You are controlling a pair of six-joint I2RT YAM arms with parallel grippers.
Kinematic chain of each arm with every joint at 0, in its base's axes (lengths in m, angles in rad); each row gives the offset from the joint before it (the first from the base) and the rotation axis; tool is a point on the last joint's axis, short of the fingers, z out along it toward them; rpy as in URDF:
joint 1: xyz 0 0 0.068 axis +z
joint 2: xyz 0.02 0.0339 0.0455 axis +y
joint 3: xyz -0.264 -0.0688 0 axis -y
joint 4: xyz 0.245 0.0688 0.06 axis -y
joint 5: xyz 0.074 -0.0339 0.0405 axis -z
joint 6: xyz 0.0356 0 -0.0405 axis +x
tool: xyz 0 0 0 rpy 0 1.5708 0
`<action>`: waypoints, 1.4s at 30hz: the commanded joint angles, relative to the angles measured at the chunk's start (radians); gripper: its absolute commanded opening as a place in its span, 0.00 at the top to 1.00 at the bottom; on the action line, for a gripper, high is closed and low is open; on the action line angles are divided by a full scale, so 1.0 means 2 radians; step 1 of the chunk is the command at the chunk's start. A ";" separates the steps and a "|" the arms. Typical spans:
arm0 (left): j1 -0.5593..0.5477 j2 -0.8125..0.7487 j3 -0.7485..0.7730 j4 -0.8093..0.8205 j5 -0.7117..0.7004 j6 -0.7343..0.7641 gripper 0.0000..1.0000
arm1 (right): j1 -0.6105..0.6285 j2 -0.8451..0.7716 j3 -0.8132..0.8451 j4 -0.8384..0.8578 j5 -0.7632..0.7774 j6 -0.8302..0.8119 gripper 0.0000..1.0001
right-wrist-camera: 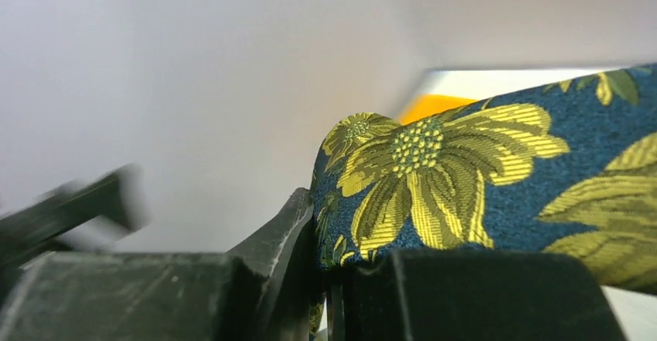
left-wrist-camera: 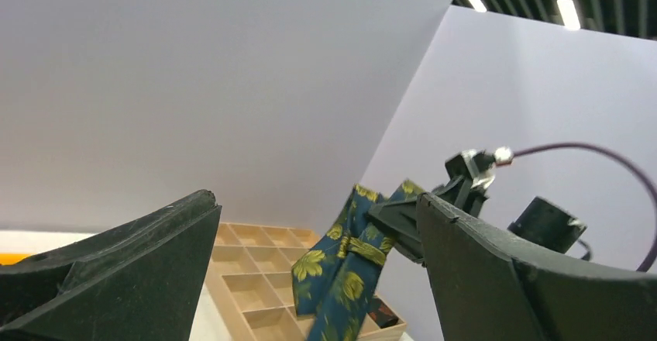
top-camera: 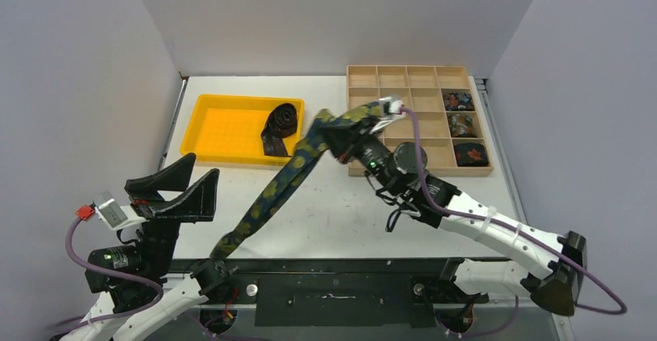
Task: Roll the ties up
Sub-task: Flatten out the tie at the center of the board.
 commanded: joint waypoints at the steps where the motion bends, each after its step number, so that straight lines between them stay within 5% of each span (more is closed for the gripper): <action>1: 0.002 -0.015 -0.029 -0.010 -0.052 0.014 0.02 | -0.123 -0.109 -0.160 -0.024 0.156 0.064 0.95; 5: 0.002 -0.010 -0.064 -0.014 -0.054 -0.003 0.02 | -0.191 -0.199 -0.286 -0.132 0.216 0.099 0.95; 11: 0.002 0.040 -0.118 -0.025 -0.037 -0.073 0.00 | -0.200 -0.325 -0.382 -0.239 0.253 0.132 0.95; 18: 0.002 0.128 -0.175 -0.027 -0.023 -0.180 0.10 | -0.200 -0.373 -0.407 -0.322 0.307 0.170 0.95; 25: 0.003 0.265 -0.151 -0.096 -0.033 -0.247 0.08 | -0.200 -0.378 -0.390 -0.390 0.328 0.179 0.93; 28: 0.006 0.318 -0.146 -0.089 -0.024 -0.260 0.05 | -0.200 -0.390 -0.381 -0.399 0.318 0.178 0.68; 31: 0.013 0.357 -0.143 -0.078 -0.024 -0.268 0.05 | -0.199 -0.403 -0.349 -0.426 0.315 0.163 0.30; 33: 0.015 0.366 -0.139 -0.076 -0.030 -0.267 0.06 | -0.199 -0.410 -0.310 -0.454 0.320 0.155 0.17; 42: 0.037 0.345 -0.146 -0.073 -0.036 -0.265 0.03 | -0.200 -0.396 -0.213 -0.477 0.282 0.082 0.08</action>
